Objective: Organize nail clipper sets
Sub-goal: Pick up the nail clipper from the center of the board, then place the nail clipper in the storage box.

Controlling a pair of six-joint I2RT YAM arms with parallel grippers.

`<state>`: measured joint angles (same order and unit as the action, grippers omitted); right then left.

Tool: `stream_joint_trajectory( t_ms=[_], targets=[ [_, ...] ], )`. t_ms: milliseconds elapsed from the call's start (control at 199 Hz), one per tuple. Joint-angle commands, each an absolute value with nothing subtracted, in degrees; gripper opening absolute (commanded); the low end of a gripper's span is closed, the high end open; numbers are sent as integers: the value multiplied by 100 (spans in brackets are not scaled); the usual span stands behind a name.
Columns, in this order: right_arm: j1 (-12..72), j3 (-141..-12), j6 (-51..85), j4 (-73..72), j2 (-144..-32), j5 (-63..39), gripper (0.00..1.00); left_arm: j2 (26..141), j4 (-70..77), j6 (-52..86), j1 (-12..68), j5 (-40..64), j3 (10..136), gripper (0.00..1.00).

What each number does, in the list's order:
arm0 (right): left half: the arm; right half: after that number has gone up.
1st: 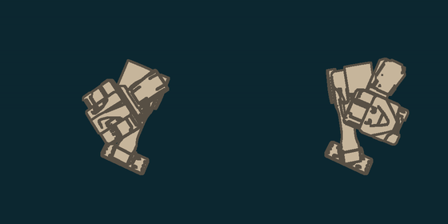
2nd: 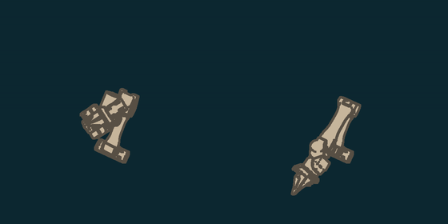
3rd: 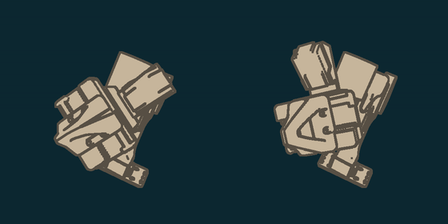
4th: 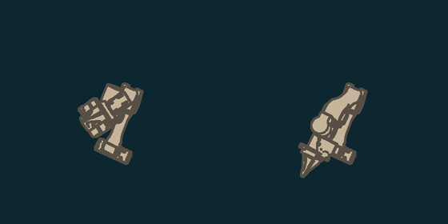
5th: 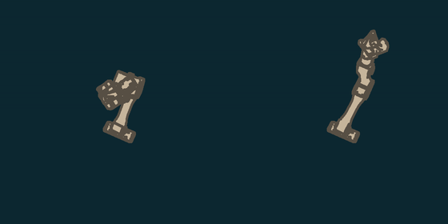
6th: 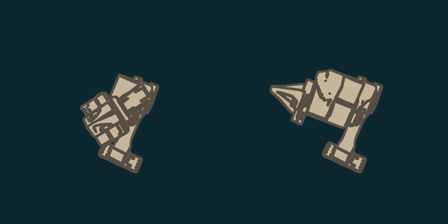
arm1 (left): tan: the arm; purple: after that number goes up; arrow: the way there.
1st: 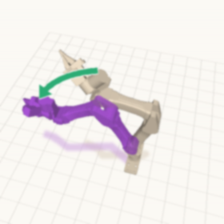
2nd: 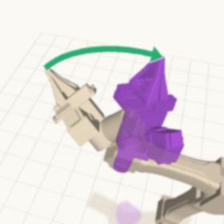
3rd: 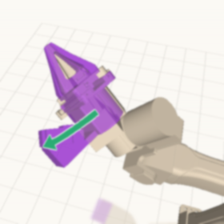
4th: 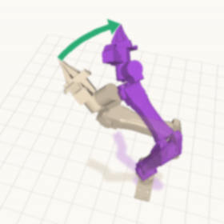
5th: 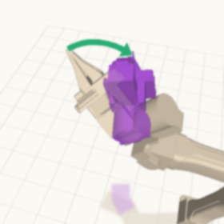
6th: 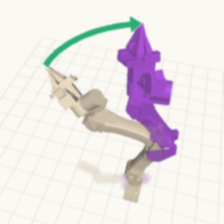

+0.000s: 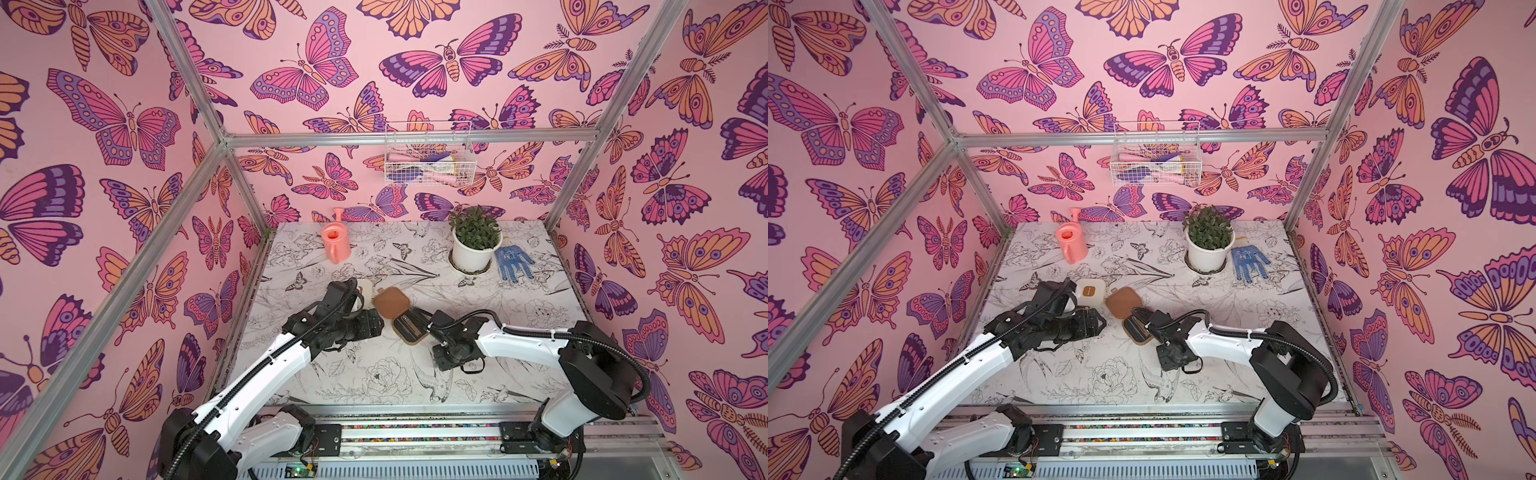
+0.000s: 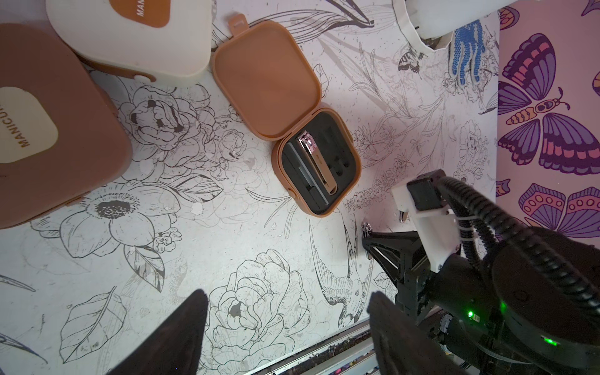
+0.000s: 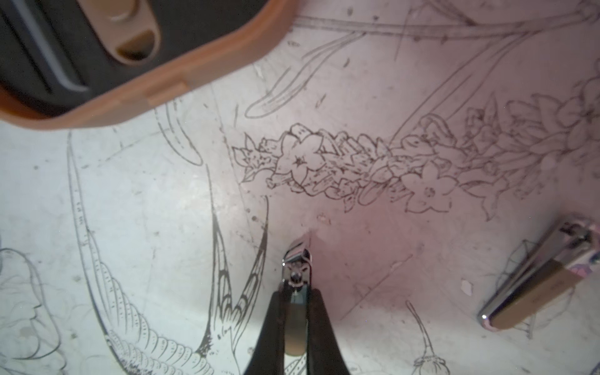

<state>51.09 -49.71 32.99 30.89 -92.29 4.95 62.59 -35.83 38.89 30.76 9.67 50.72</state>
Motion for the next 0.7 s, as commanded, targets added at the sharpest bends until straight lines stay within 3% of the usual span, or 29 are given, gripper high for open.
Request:
stream_joint_trajectory(
  t_ms=[0,332,695],
  targets=[
    [5159,-5084,3170,3445,-9216,560,0,6232,-3592,3870,3076,978,5064,79],
    [5098,-6269,1437,4007,-9280,917,0,6196,-3546,3867,3076,958,5036,78],
    [4967,-7793,250,3849,-10509,678,0,6194,-3505,3902,3075,976,5001,78]
  ],
)
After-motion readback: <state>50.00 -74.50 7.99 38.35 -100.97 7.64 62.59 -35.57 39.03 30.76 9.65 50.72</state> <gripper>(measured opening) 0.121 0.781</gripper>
